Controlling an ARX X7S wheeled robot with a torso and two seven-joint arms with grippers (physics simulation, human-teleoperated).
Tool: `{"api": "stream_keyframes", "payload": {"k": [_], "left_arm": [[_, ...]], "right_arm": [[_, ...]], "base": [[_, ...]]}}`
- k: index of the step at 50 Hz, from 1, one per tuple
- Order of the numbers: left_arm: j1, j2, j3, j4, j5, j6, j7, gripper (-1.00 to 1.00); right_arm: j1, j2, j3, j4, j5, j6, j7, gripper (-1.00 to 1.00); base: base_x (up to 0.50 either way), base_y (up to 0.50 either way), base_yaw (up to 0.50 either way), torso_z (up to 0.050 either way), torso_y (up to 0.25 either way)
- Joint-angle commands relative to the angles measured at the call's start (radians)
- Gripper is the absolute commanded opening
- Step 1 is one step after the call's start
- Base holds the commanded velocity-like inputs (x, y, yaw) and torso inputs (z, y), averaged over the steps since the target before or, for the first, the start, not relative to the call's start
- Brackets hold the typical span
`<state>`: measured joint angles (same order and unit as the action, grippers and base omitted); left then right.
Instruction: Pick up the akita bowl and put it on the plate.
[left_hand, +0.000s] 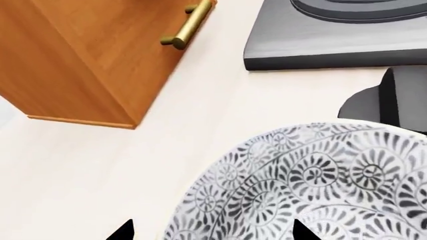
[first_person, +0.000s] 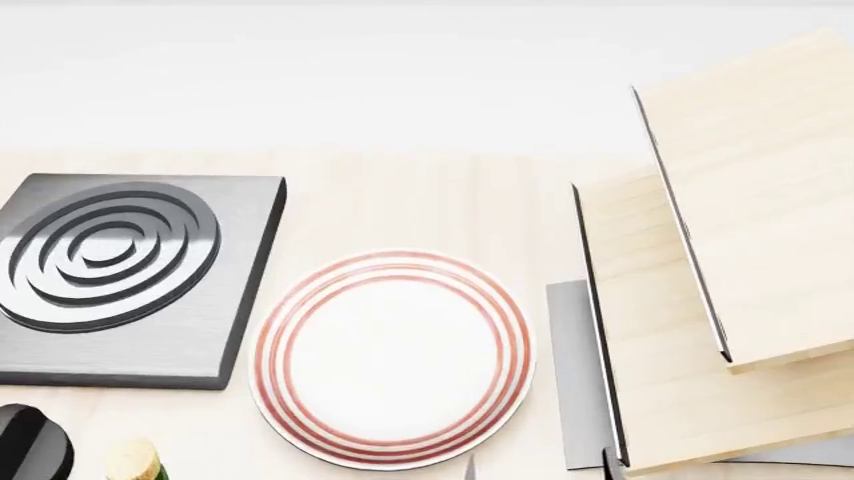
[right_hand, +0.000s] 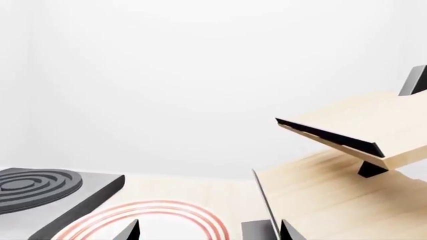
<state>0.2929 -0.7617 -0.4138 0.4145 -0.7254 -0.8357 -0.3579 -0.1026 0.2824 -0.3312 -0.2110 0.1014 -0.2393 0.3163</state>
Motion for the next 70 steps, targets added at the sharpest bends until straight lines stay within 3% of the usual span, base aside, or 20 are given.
{"api": "stream_keyframes", "payload": {"k": [1,42,43,62,70], "left_arm": [[-0.014,0.001,0.019,-0.047,0.013,0.006,0.008,1.0],[0.043,-0.031,0.095,-0.128,0.063,0.031,0.086,1.0],[0.044,-0.035,0.117,-0.131,0.089,0.055,0.09,-1.0],[0.049,-0.032,0.155,-0.139,0.169,0.145,0.09,-1.0],[0.064,-0.013,0.07,-0.072,0.161,0.179,0.05,-1.0]], "right_arm": [[0.004,0.001,-0.006,0.007,0.0,-0.001,0.004,1.0],[0.014,0.005,-0.025,0.024,0.003,-0.001,0.016,1.0],[0.014,0.005,-0.026,0.026,0.004,-0.003,0.016,1.0],[0.015,0.011,-0.031,0.027,0.009,-0.009,0.021,1.0],[0.018,0.011,-0.033,0.031,0.009,-0.009,0.025,1.0]], "base": [[0.0,0.0,0.0,0.0,0.0],[0.0,0.0,0.0,0.0,0.0],[0.0,0.0,0.0,0.0,0.0],[0.01,0.0,0.0,-0.003,0.0],[0.01,0.0,-0.01,-0.004,0.0]]}}
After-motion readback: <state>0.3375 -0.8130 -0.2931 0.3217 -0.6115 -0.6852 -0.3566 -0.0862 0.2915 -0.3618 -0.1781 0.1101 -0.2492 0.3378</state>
